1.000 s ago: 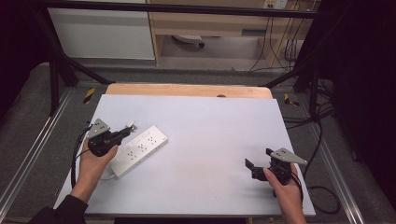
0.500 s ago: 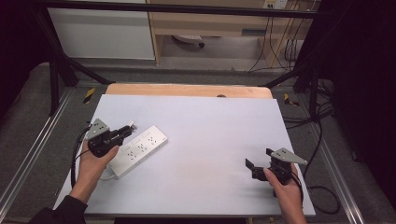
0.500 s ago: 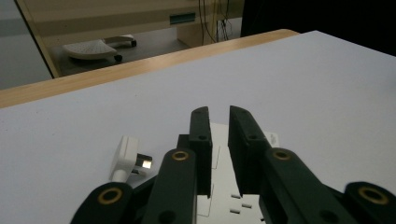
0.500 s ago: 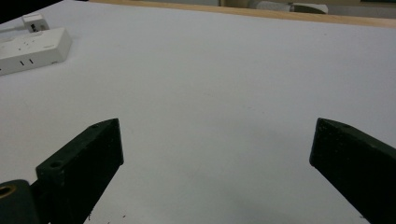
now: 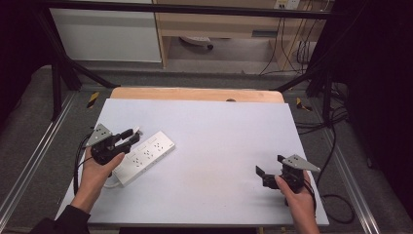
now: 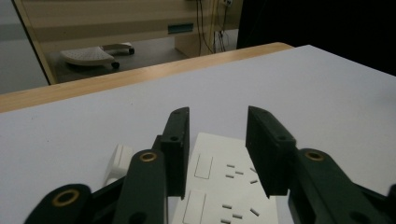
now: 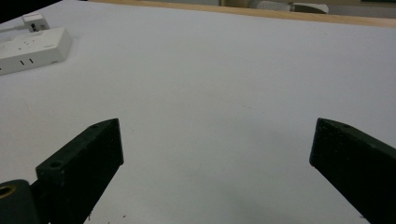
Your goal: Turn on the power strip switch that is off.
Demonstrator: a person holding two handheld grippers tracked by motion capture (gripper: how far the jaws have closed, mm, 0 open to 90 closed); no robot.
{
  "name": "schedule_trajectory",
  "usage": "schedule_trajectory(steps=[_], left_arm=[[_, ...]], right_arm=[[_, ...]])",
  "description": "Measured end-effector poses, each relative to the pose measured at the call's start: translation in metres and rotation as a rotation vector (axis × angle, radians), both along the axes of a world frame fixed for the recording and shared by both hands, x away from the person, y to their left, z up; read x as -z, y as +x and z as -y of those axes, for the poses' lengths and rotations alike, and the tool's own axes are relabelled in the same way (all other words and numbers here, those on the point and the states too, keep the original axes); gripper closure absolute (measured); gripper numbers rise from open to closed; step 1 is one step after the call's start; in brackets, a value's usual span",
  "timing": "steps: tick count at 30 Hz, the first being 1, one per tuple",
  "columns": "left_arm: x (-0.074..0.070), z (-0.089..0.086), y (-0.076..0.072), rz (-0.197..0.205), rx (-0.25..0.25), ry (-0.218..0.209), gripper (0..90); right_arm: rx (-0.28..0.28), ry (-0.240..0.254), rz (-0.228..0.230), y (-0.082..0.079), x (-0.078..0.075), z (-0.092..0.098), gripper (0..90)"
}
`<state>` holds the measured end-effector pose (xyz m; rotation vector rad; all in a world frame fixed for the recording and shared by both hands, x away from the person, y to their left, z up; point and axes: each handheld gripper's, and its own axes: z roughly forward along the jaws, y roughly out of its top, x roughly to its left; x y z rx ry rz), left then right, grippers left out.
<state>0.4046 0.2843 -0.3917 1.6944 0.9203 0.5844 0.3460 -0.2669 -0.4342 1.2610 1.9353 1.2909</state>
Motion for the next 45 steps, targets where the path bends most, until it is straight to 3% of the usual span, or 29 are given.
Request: schedule_trajectory(steps=[8,13,17,23,28,31,36,45], left_arm=[[-0.003,0.002,-0.005,0.016,-0.023,-0.027,37.4],[-0.007,0.005,-0.009,0.015,-0.016,-0.053,14.9],[-0.009,0.005,-0.014,0.012,-0.008,-0.063,7.9],[-0.011,-0.009,-0.032,0.061,-0.016,-0.066,6.8],[-0.009,-0.027,-0.047,0.059,-0.048,-0.089,7.8],[-0.004,-0.038,-0.056,0.048,-0.06,-0.097,7.9],[0.01,-0.048,-0.069,0.017,-0.065,-0.074,7.9],[0.029,-0.05,-0.082,-0.042,-0.037,-0.04,7.9]], right_arm=[[0.001,-0.002,-0.001,0.0,0.0,0.0,3.2],[0.0,-0.002,-0.003,0.0,0.0,0.0,3.2],[0.0,0.0,0.001,0.0,0.0,0.0,3.2],[0.002,0.004,0.001,0.0,0.0,0.002,3.2],[0.003,0.004,0.0,0.0,0.0,0.001,3.2],[0.003,0.003,-0.001,0.0,0.0,0.0,3.2],[0.002,-0.001,0.0,0.0,0.0,0.0,3.1],[0.0,-0.006,-0.011,0.0,0.001,0.0,2.7]])
